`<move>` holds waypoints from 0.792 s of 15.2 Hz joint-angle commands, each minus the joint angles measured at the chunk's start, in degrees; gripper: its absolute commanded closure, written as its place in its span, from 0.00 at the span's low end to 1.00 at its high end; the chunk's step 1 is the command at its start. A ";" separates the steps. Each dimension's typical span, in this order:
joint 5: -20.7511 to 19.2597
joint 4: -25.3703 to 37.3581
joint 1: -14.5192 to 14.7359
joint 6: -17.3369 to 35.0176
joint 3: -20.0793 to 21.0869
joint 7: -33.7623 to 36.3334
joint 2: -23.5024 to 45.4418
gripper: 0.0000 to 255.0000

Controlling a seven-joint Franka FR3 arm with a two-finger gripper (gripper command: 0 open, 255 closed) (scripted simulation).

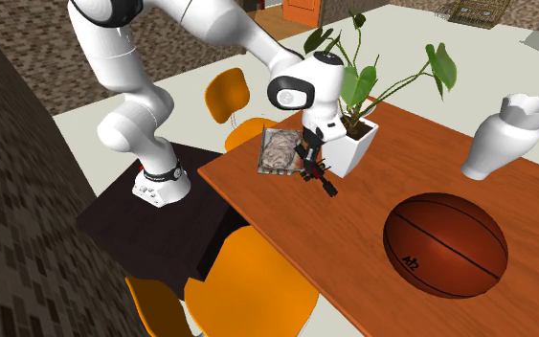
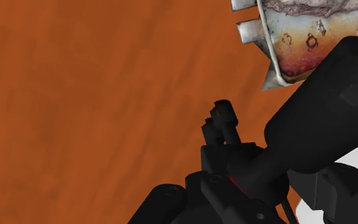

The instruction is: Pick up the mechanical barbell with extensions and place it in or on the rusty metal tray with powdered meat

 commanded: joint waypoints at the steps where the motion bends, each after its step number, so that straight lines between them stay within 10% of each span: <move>1: 0.26 0.51 -0.03 -1.50 -0.01 -0.21 -1.00 1.00; 12: 1.23 4.72 -0.09 -9.90 -0.12 -0.93 -5.27 1.00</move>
